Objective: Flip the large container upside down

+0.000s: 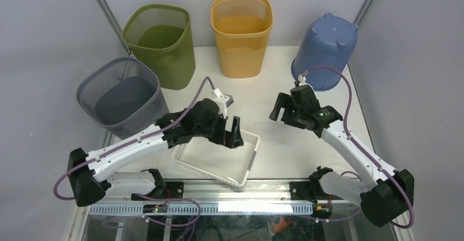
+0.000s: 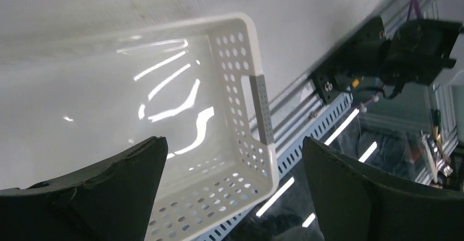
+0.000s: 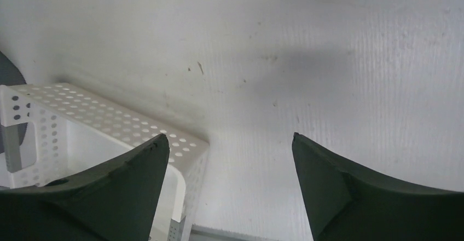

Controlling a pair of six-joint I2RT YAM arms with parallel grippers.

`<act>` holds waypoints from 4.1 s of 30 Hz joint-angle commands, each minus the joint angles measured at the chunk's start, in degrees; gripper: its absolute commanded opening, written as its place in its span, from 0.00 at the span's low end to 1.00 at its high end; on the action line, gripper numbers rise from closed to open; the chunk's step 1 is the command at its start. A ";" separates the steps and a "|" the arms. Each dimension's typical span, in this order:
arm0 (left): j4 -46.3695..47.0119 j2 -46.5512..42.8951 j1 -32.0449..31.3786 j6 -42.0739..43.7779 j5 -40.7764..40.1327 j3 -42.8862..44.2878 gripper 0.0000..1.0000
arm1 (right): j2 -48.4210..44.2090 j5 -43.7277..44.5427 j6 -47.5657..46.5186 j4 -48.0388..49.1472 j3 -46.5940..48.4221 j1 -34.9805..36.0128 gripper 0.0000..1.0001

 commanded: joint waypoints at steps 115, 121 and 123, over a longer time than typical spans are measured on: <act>70.54 39.54 22.13 -45.09 49.68 5.57 0.00 | -3.21 -22.80 -10.75 -20.11 30.76 -12.61 0.92; 59.25 39.38 23.64 -35.13 48.12 6.79 0.11 | -3.16 -22.20 -10.89 -20.03 28.04 -12.57 0.92; 53.34 39.38 23.66 -30.73 46.52 7.70 0.25 | -3.16 -21.91 -10.77 -19.82 26.89 -12.61 0.92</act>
